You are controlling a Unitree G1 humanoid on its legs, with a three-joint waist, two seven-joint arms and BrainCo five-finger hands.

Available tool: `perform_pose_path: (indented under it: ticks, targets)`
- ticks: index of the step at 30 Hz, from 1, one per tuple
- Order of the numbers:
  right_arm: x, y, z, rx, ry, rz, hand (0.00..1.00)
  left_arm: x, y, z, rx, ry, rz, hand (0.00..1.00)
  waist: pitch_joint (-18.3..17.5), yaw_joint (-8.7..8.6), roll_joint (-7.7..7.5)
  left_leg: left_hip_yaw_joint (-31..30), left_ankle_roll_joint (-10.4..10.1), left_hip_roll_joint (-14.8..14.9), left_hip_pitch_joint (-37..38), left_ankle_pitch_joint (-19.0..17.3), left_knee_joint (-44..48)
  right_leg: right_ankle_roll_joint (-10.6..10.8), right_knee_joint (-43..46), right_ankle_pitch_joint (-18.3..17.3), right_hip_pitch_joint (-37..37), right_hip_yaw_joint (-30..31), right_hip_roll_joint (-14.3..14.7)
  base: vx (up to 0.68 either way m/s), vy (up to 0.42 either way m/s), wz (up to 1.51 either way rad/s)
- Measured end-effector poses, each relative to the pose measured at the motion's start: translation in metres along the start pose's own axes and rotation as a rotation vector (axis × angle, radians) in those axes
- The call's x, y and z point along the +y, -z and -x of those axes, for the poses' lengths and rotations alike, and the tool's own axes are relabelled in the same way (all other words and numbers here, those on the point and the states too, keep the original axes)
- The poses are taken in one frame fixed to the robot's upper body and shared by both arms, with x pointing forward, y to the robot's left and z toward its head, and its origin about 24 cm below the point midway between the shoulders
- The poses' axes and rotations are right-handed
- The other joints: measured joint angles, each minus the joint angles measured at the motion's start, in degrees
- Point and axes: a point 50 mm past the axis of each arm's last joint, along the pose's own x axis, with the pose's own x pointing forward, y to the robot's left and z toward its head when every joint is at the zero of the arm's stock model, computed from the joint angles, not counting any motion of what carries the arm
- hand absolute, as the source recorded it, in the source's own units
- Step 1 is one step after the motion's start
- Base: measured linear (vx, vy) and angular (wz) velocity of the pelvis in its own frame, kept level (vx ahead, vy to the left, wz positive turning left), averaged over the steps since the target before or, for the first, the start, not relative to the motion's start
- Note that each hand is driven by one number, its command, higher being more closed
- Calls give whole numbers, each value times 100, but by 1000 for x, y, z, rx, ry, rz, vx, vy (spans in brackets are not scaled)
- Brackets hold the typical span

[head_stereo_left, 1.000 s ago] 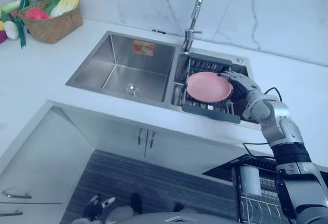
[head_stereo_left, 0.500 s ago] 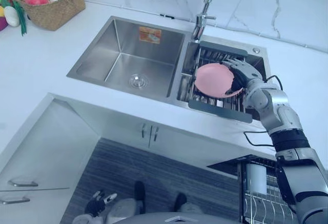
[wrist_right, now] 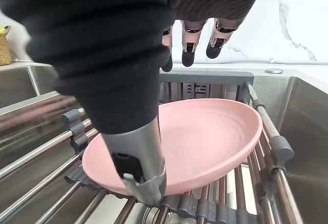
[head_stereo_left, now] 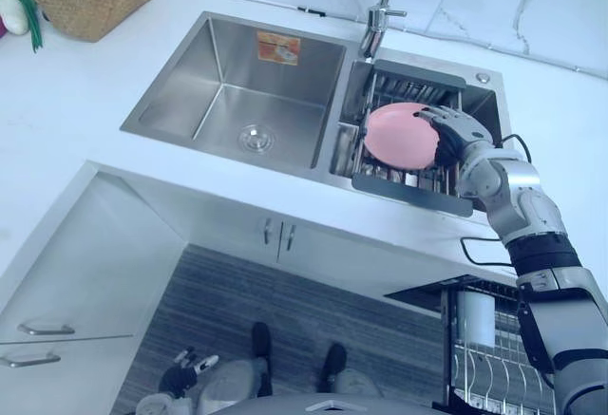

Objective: Walk over to the sink, pick up the cup, carry it to the dishwasher, place the cup inside the dishwasher, then close the dishwasher door

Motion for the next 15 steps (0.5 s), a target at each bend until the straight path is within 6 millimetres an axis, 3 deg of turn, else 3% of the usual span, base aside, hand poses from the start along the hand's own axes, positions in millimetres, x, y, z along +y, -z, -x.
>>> perform_pose_path:
  ticks: [15]
  targets:
    - [-1, -1, 0, -13, -19, 48, 0, 0, -2, 0, -6, 3, -10, 0, 117, -56, 3, 65, -43, 6, 0, -28, -2, -34, -16, 3, -16, 60, -4, -13, -12, -1]
